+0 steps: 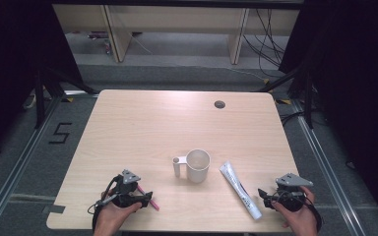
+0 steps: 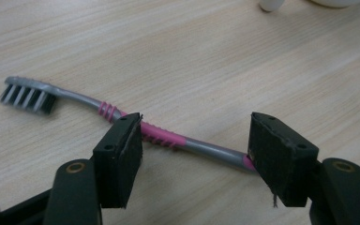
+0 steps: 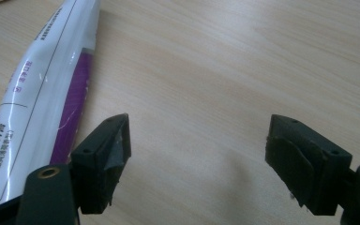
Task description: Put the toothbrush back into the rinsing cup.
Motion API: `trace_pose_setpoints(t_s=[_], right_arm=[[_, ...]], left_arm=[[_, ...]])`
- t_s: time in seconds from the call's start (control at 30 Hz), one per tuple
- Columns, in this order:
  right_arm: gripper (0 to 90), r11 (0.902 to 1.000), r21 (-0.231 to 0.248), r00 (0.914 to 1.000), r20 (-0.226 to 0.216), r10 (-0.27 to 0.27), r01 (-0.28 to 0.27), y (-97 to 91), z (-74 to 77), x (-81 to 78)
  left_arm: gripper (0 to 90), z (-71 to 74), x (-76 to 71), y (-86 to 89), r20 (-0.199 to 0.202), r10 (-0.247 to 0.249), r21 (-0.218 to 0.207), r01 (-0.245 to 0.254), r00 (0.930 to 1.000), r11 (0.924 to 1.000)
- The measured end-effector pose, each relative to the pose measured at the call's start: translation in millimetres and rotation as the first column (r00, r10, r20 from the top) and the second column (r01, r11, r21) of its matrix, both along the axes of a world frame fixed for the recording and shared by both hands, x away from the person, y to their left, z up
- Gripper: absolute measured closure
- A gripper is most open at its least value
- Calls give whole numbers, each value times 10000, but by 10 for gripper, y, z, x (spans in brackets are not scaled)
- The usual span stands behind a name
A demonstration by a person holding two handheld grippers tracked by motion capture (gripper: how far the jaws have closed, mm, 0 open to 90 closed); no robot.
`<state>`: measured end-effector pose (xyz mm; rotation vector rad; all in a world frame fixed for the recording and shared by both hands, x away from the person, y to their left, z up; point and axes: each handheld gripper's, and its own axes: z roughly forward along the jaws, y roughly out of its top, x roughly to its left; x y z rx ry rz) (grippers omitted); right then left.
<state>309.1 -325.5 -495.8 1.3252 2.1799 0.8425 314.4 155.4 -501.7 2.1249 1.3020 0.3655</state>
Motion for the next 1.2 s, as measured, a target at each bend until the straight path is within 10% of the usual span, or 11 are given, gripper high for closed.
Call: trace_pose_setpoints(t_s=[0.6,1.2], right_arm=[[235,9997,-1,9997,96,226,-226,-3,-16,12],[237,9990,-222,9992,144,378,-375,-7,-14,17]], left_arm=[[619,91,142,154,-790,-1357,1008,1434,9876,9845],[788,160,384,64,-2226,-2544,2282,3040,9411,9249]])
